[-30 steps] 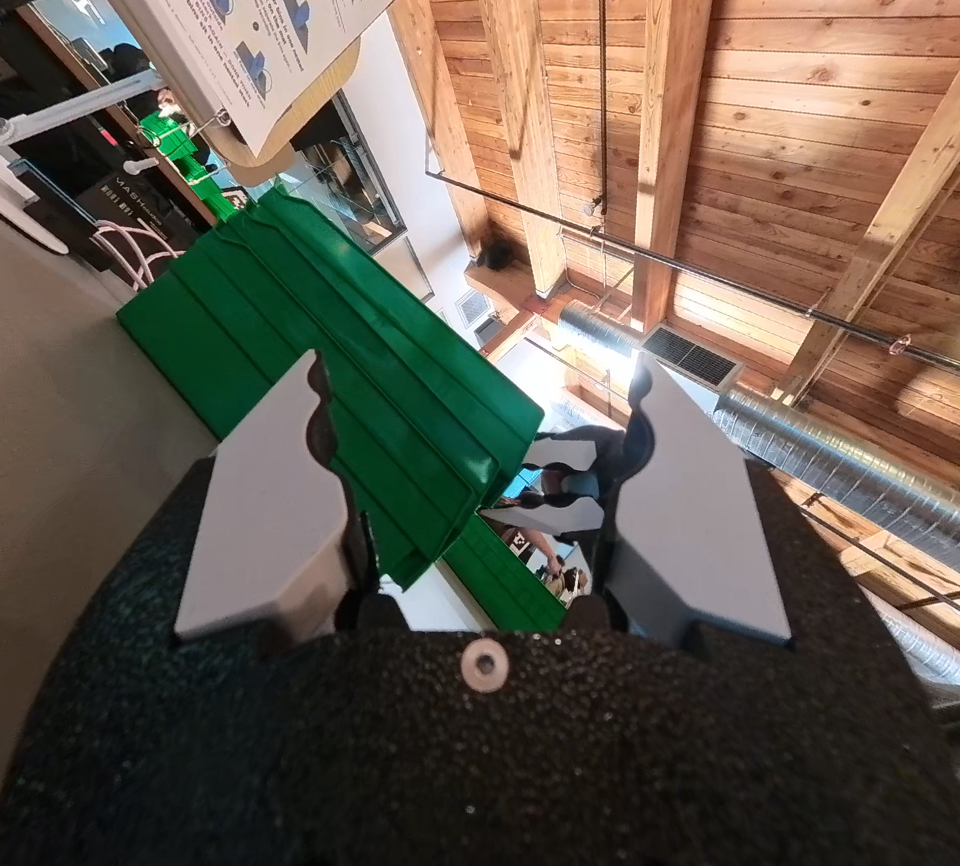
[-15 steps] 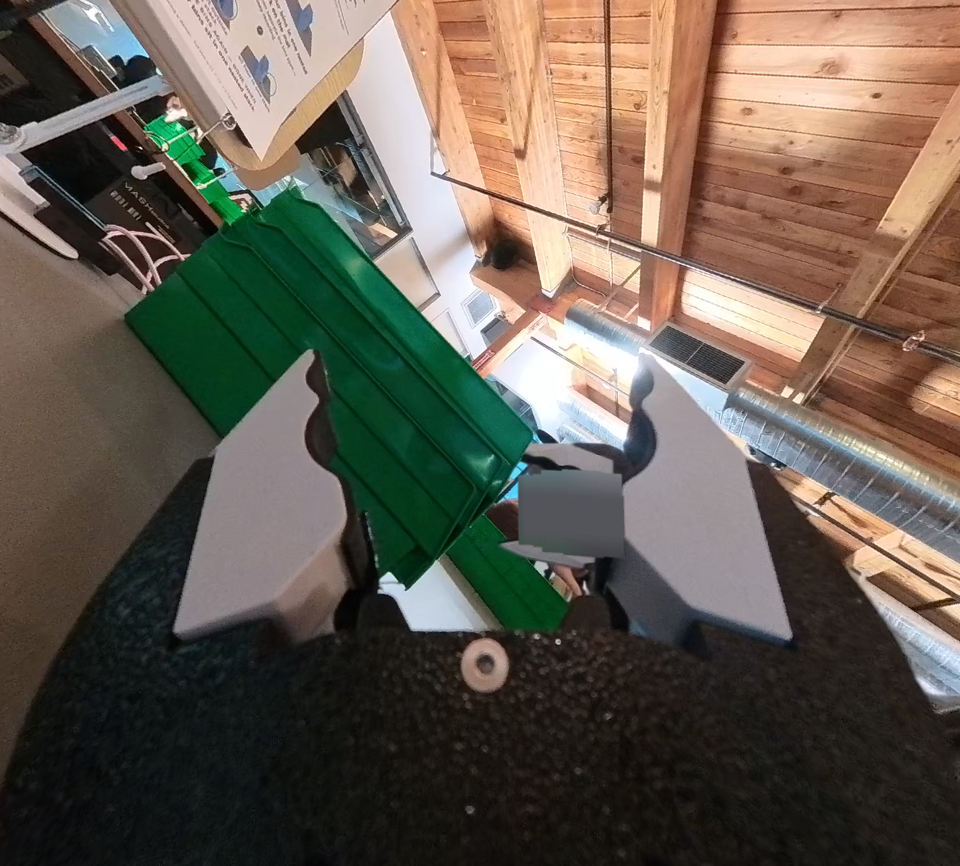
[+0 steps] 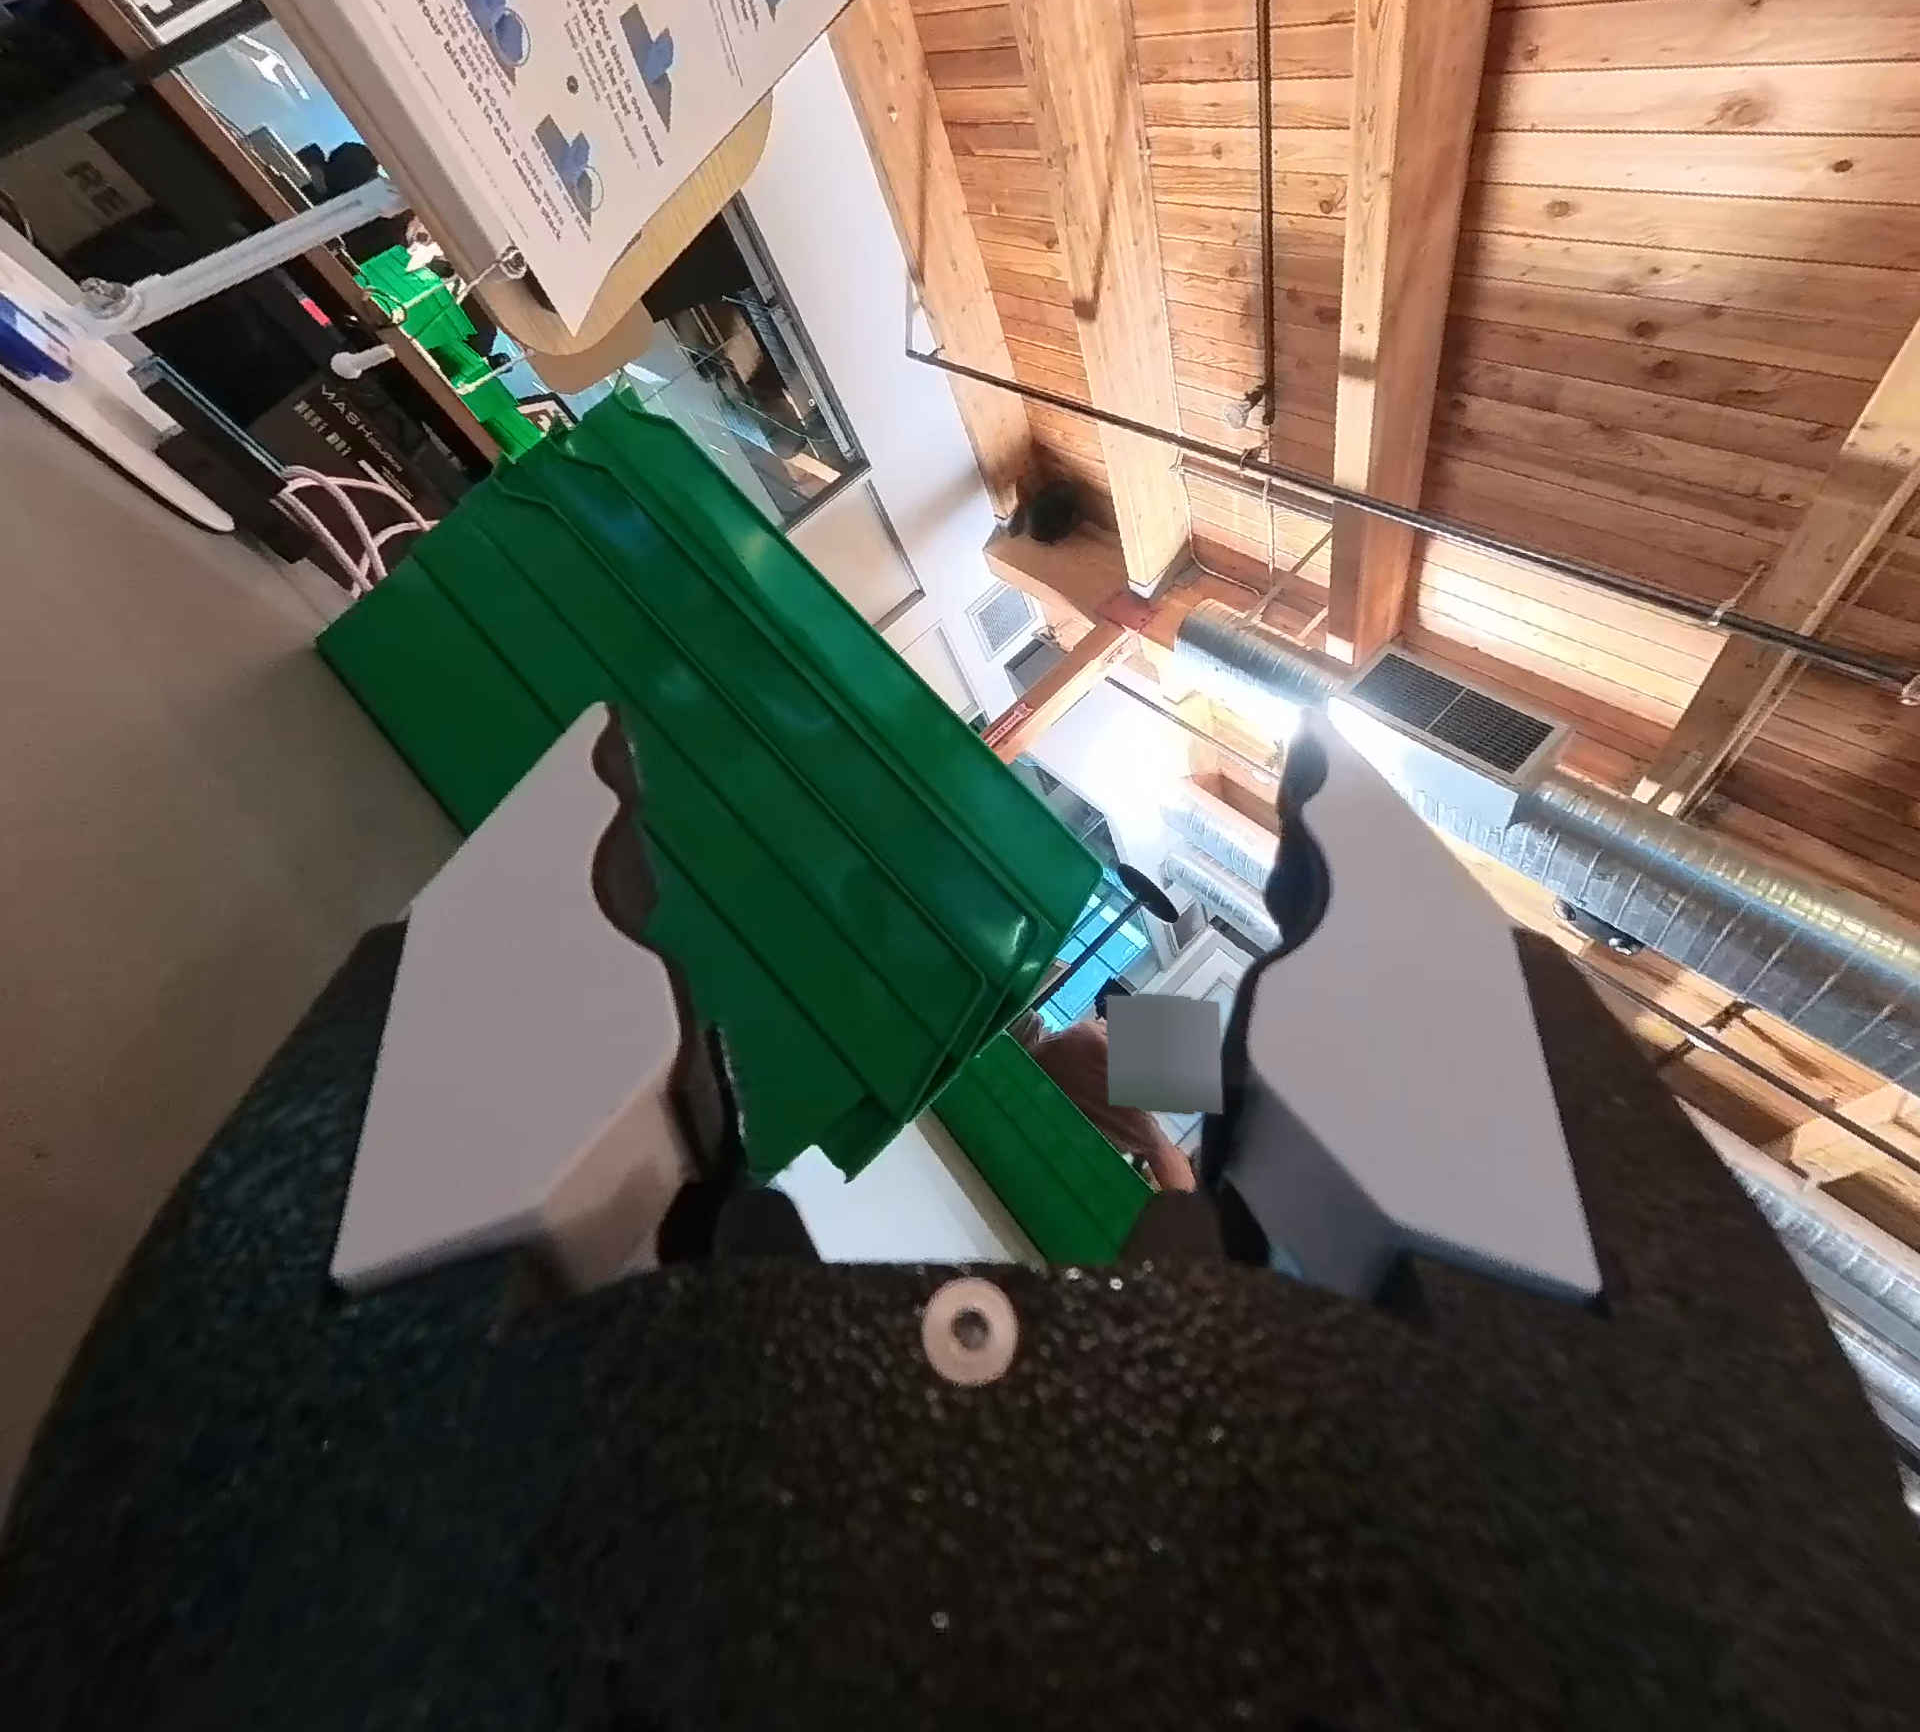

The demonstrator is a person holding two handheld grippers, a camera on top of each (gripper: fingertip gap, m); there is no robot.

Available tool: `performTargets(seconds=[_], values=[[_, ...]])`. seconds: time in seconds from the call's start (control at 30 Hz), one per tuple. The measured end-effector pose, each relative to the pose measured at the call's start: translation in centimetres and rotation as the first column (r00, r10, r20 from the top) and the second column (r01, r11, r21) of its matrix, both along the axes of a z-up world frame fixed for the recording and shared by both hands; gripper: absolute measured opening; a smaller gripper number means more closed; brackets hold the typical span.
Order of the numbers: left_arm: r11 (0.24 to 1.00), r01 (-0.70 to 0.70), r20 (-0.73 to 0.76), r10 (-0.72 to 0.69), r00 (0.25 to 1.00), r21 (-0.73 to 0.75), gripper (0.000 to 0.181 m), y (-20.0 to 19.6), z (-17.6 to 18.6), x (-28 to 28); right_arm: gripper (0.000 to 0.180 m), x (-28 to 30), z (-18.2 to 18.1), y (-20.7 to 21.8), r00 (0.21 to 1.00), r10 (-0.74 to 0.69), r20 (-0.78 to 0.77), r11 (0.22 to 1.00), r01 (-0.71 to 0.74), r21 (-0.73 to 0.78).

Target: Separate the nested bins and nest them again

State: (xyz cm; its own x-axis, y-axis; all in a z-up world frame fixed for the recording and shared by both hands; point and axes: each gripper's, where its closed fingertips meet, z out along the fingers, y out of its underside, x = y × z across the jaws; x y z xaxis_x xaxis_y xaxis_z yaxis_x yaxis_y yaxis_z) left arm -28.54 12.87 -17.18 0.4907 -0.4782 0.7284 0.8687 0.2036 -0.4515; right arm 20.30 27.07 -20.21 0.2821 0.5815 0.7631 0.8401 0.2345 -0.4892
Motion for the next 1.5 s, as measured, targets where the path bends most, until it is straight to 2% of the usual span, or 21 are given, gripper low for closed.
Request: performTargets(seconds=[0.07, 0.1, 0.2, 0.4, 0.47, 0.53, 0.7, 0.83, 0.93, 1.03, 1.17, 1.3, 1.37, 1.5], values=[[1.0, -0.006, -0.003, 0.006, 1.0, -0.007, 0.12, 0.1, -0.1, 0.0, 0.08, 6.5, -0.4, 0.7, 0.99, -0.115, 0.081, 0.993, 0.115, 0.007], [1.0, -0.008, -0.007, 0.008, 1.0, -0.012, 0.12, 0.2, -0.1, 0.0, 0.078, 9.4, -1.1, 0.8, 0.98, -0.157, 0.124, 0.986, 0.163, -0.038], [0.999, -0.014, -0.024, 0.013, 1.0, -0.034, 0.121, 0.5, -0.3, 0.0, 0.075, 14.5, -3.7, 1.5, 0.954, -0.168, 0.25, 0.955, 0.22, -0.197], [0.997, -0.028, -0.039, 0.025, 0.999, -0.067, 0.123, 1.2, -0.6, -0.3, 0.051, 15.8, -7.8, 4.6, 0.931, -0.041, 0.362, 0.9, 0.192, -0.392], [0.997, -0.031, -0.047, 0.027, 0.998, -0.076, 0.124, 1.3, -0.6, -0.2, 0.044, 16.7, -9.0, 5.5, 0.886, -0.008, 0.463, 0.898, 0.21, -0.387], [0.997, -0.038, -0.055, 0.034, 0.998, -0.074, 0.125, 1.2, -0.6, -0.1, 0.027, 16.9, -9.8, 6.1, 0.86, 0.018, 0.51, 0.908, 0.2, -0.368], [0.997, -0.037, -0.058, 0.033, 0.998, -0.074, 0.125, 1.2, -0.6, -0.1, 0.024, 15.1, -8.8, 5.5, 0.845, 0.075, 0.529, 0.933, 0.127, -0.335], [0.996, -0.046, -0.072, 0.04, 0.997, -0.075, 0.125, 1.1, -0.5, 0.0, 0.025, 10.0, -4.3, 4.6, 0.853, 0.088, 0.514, 0.969, 0.046, -0.242], [0.995, -0.042, -0.095, 0.033, 0.995, -0.09, 0.122, 1.3, -0.5, 0.3, 0.024, 2.2, 0.5, 3.3, 0.877, 0.181, 0.445, 0.976, -0.106, -0.188], [0.996, 0.001, -0.1, -0.01, 0.995, -0.092, 0.116, 1.4, -0.5, 1.0, 0.024, -7.5, 4.9, 1.0, 0.866, 0.354, 0.352, 0.934, -0.308, -0.182], [0.993, -0.076, -0.164, 0.06, 0.985, -0.091, 0.118, 1.1, -0.1, 0.8, 0.023, -19.4, 9.0, -2.0, 0.793, 0.548, 0.266, 0.837, -0.519, -0.173], [0.983, -0.153, -0.213, 0.129, 0.968, -0.1, 0.117, 0.5, 0.0, 0.4, 0.024, -27.1, 9.5, -4.9, 0.706, 0.659, 0.26, 0.752, -0.61, -0.251], [0.975, -0.194, -0.251, 0.162, 0.955, -0.11, 0.115, 0.3, 0.0, 0.4, 0.024, -29.4, 8.7, -5.5, 0.677, 0.67, 0.305, 0.743, -0.611, -0.275], [0.976, -0.182, -0.273, 0.145, 0.951, -0.116, 0.114, 0.3, -0.1, 0.9, 0.024, -32.1, 6.8, -5.9, 0.649, 0.653, 0.39, 0.757, -0.58, -0.302]])
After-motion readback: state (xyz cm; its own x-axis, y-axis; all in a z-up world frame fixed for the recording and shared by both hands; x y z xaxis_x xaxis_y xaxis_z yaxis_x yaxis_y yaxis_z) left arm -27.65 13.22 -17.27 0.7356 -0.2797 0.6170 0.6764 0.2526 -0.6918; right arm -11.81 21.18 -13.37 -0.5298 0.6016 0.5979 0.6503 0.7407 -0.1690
